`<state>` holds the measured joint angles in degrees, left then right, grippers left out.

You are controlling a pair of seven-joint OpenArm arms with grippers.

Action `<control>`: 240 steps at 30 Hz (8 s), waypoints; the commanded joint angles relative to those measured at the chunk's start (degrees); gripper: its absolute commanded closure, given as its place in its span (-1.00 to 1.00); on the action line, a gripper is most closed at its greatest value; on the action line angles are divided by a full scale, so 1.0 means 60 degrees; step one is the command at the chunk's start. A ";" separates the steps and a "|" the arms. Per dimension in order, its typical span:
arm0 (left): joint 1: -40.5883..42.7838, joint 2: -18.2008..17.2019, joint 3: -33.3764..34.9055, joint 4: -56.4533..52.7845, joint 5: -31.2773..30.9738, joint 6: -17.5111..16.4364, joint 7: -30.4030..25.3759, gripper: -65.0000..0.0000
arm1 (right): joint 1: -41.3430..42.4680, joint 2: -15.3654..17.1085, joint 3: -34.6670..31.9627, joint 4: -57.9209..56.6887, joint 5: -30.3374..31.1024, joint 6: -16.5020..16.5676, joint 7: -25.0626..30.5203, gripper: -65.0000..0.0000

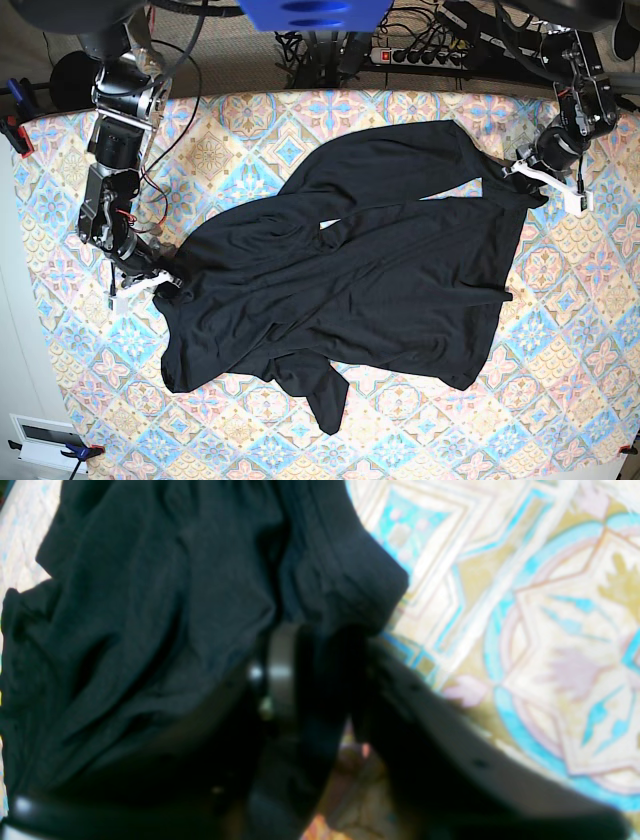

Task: Layout the t-shirt on the table in an organized manner, then fold the t-shirt properly
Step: 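Pull the shirt with both grippers apart to stretch it wide, then lower the held shirt edge with the left gripper onto the table, then release with the right gripper and move it onto the shirt collar edge, then grasp the shirt edge with the right gripper and drag it outward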

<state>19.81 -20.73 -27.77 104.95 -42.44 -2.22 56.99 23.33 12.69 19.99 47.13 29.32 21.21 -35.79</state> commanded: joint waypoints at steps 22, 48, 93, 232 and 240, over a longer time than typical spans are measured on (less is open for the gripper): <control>0.0573 -0.0230 0.0445 0.0157 -0.0568 -0.0736 -0.0129 1.00 | -0.2680 0.0134 0.2244 0.4987 0.0161 0.0091 -0.1368 1.00; 0.2244 -0.2384 0.0372 0.0143 -0.2590 -0.2041 -0.0158 1.00 | -0.4629 0.0325 0.3592 0.6628 0.0117 0.0091 -0.2057 1.00; -0.2680 -0.0904 0.2350 -0.3725 0.1395 -0.2099 -0.1286 0.88 | -0.4570 0.0296 0.3533 0.6218 -0.0557 0.0047 -0.1998 1.00; -0.1126 -0.1783 0.2394 -0.2920 -0.0495 -0.2114 -0.1286 0.02 | -0.3779 0.0882 -0.5580 0.7551 -0.4352 0.0091 0.0449 0.85; -0.1126 -0.1754 0.2394 -0.2920 -0.0129 -0.2114 -0.1286 0.02 | -0.2856 0.0471 -0.6210 0.6452 -0.4396 0.0076 0.0771 0.84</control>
<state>13.34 -30.35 -13.10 86.67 -43.22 -14.83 49.69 4.86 15.62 -17.30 85.10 2.50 21.43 -32.18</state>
